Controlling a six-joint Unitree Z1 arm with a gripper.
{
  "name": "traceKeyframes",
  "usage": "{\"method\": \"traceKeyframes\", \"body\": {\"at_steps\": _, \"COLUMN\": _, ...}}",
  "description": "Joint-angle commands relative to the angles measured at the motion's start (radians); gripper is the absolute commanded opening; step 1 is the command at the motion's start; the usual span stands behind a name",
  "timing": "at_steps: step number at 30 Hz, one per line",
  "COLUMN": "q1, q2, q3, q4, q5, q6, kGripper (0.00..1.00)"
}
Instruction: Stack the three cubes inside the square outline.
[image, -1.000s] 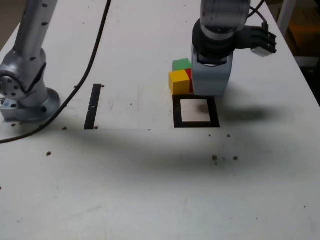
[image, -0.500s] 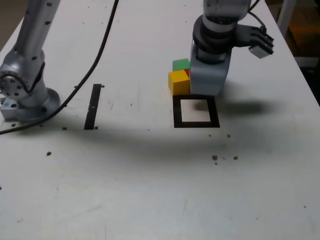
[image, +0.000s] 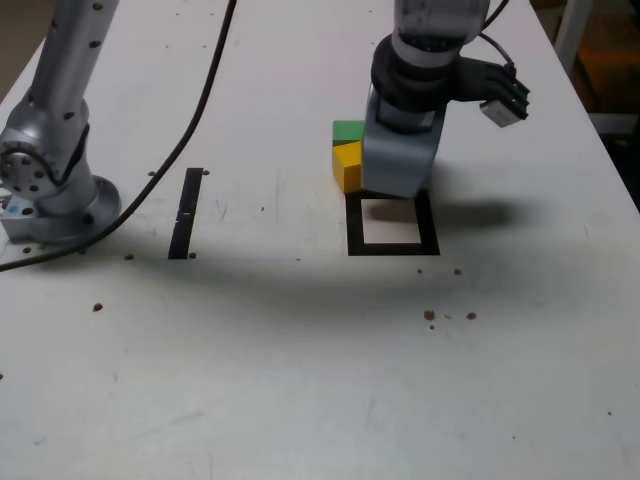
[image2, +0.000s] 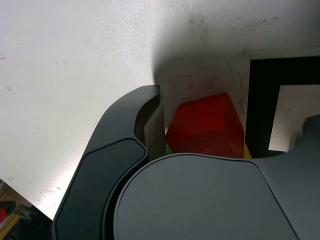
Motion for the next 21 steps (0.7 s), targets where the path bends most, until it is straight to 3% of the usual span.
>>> {"method": "traceKeyframes", "body": {"at_steps": 1, "q1": 0.001, "q2": -0.018, "q3": 0.008, "q4": -0.013, "q5": -0.002, "q6": 0.001, "kGripper": 0.88}}
{"method": "traceKeyframes", "body": {"at_steps": 21, "q1": -0.032, "q2": -0.074, "q3": 0.077, "q4": -0.120, "q5": 0.000, "q6": 0.000, "kGripper": 0.60}}
